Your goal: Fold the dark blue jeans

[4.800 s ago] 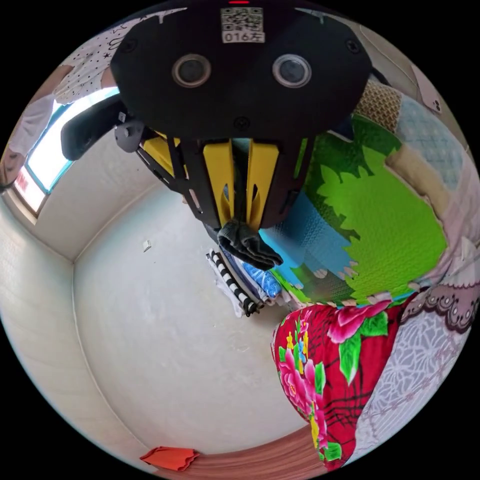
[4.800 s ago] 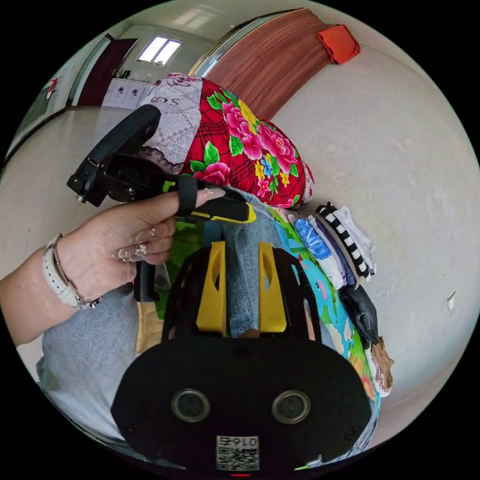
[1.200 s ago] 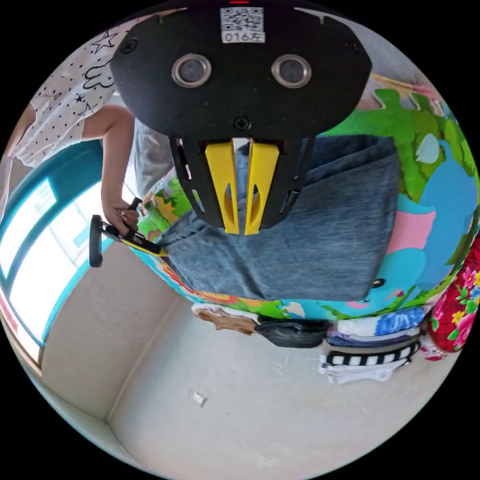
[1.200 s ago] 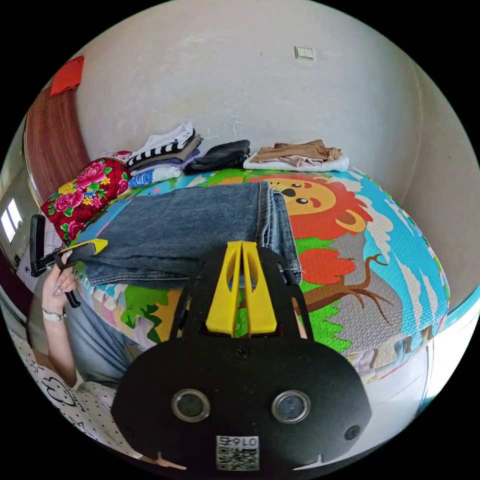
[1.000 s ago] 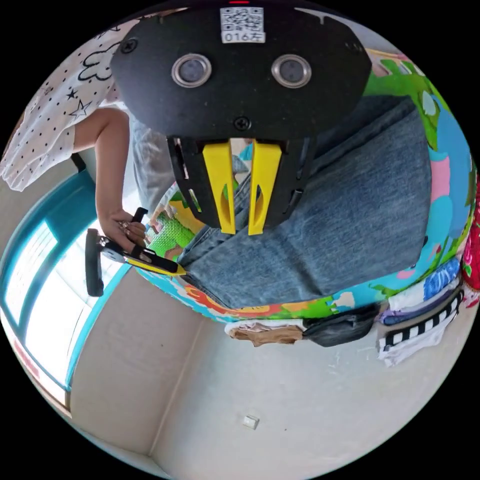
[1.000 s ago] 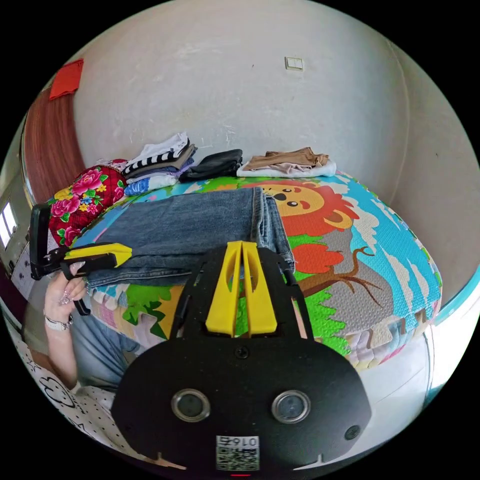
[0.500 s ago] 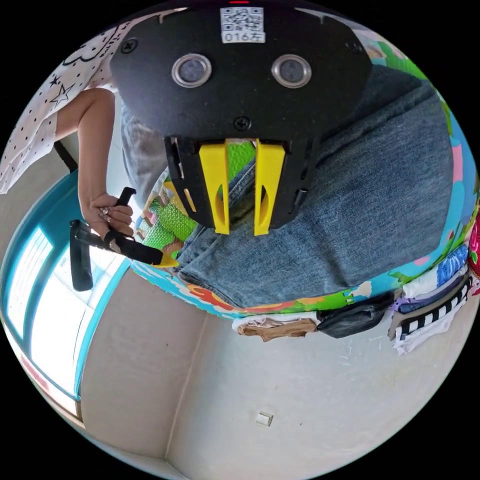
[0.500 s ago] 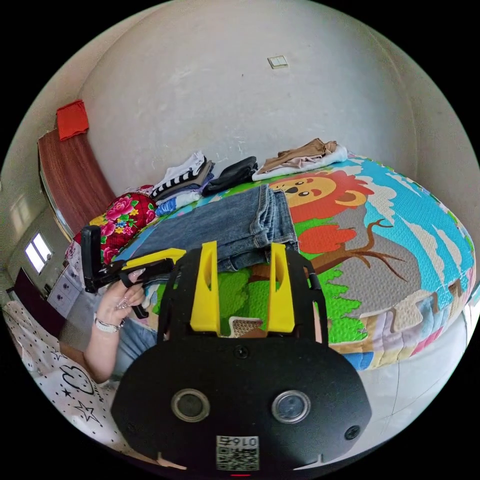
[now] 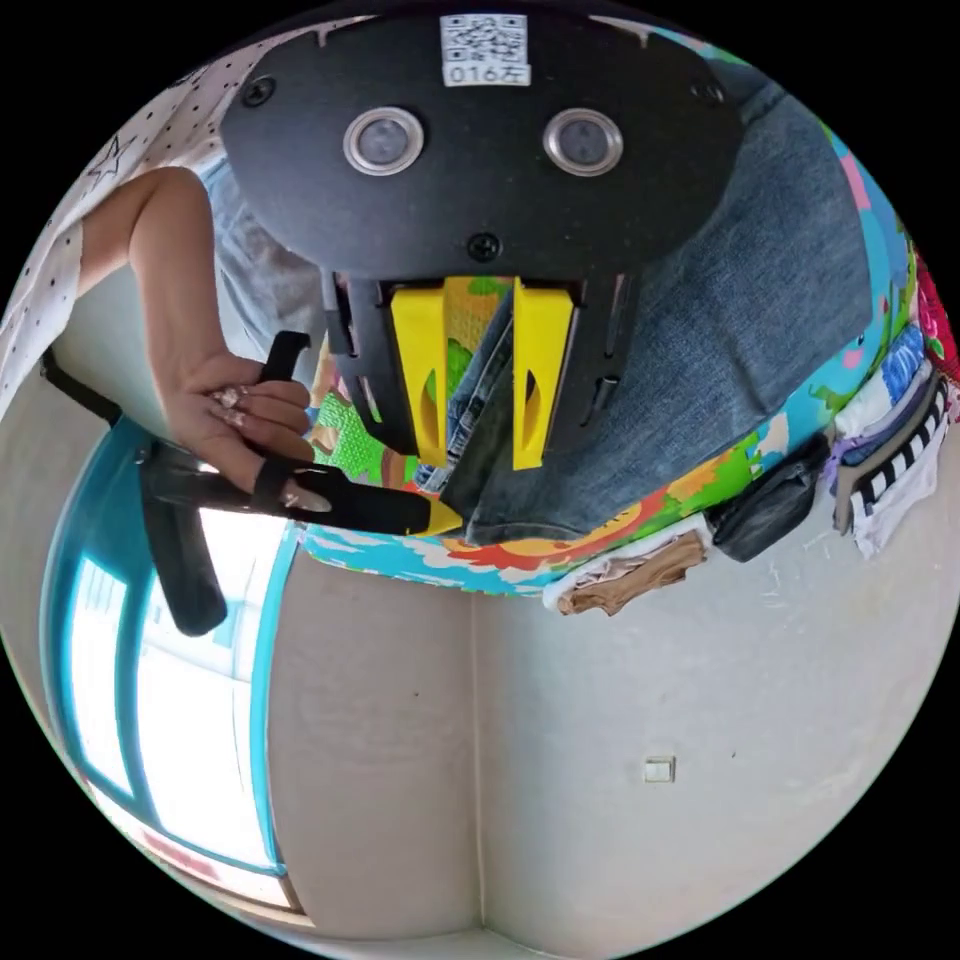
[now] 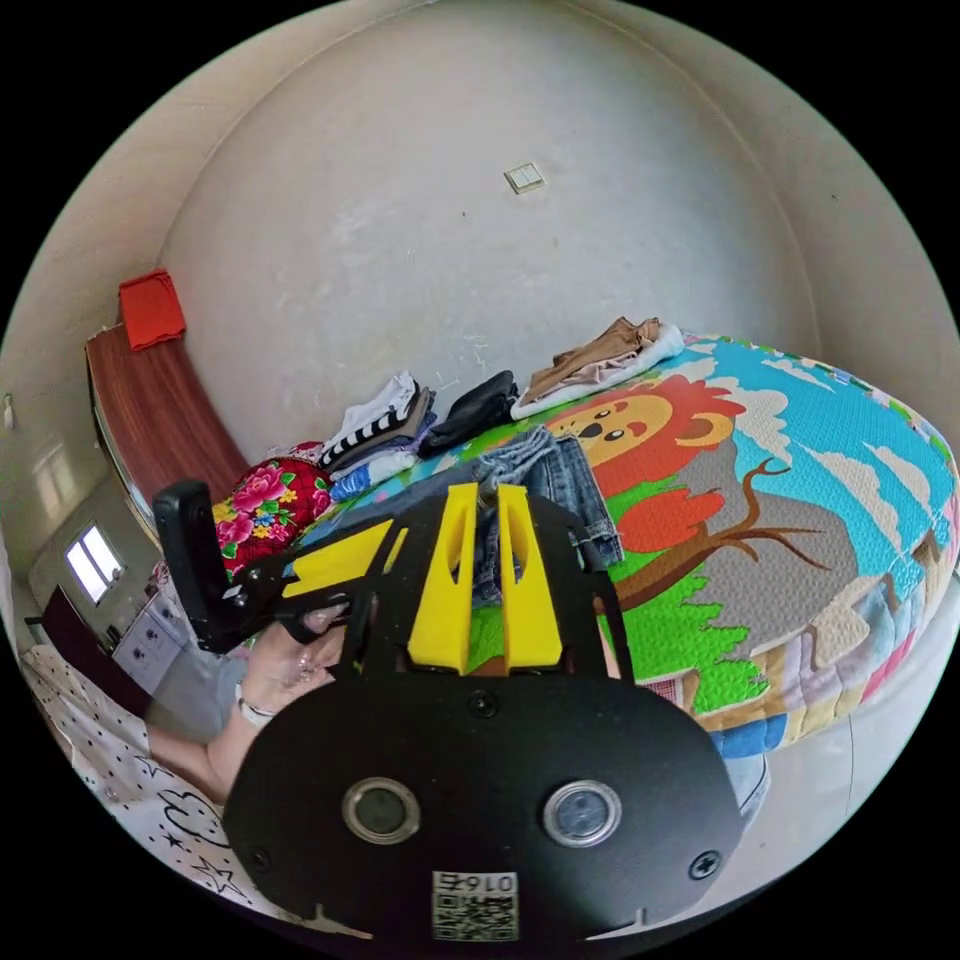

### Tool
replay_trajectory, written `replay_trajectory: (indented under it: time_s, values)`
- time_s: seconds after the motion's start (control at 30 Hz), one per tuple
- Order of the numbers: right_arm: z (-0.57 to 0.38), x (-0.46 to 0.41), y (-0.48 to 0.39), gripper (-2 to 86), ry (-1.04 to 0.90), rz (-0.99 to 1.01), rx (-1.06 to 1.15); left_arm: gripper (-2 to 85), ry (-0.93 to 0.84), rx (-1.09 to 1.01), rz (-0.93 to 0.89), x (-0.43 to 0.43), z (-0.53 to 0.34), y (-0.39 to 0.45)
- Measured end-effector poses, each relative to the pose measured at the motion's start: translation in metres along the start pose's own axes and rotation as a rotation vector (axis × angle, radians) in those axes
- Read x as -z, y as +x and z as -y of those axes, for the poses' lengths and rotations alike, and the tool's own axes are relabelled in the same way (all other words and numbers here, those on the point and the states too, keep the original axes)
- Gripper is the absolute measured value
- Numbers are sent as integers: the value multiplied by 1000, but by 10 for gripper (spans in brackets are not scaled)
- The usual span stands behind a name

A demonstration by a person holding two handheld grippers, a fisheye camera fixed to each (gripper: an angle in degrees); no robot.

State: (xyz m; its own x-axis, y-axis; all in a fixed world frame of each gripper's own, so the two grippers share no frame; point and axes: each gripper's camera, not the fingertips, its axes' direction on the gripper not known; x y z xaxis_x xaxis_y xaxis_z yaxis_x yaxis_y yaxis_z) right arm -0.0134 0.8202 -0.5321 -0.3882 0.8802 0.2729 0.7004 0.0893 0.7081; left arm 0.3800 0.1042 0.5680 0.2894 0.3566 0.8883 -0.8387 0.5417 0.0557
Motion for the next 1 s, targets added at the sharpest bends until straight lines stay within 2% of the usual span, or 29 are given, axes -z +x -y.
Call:
replay_trajectory:
  time_s: [0.07, 0.13, 0.27, 0.33, 0.4, 0.5, 0.63, 0.7, 0.77, 0.87, 1.0]
  values:
    - [8, 2, 5, 32, 22, 73, 11, 77, -23, 4, 21, -7, 3, 3]
    - [15, -3, 13, 35, -1, 97, 21, 13, -44, 39, 22, -11, 3, 0]
    - [24, -15, 47, 77, -77, 111, -6, -3, 26, 141, -44, 1, -7, -18]
    - [31, -18, 76, 109, -72, 218, -99, -5, 62, 159, -81, 9, -13, -24]
    - [50, -34, 118, 132, -133, 441, -223, -6, 67, 154, -90, 11, -17, -21]
    - [84, -64, 160, 138, -236, 591, -343, -7, 64, 129, -64, 11, -20, -10]
    - [126, -104, 179, 135, -388, 447, -356, -7, 38, 74, -2, 8, -21, 10]
    - [149, -131, 186, 113, -443, 527, -394, -7, 22, 61, 17, 6, -22, 17]
    - [167, -152, 187, 67, -513, 526, -396, -7, 7, 60, 32, 4, -21, 22]
    - [198, -169, 172, 34, -603, 442, -292, -7, -8, 68, 54, 4, -16, 28]
    - [245, -144, 122, 26, -545, 347, -14, -7, -23, 46, 115, 12, 5, 45]
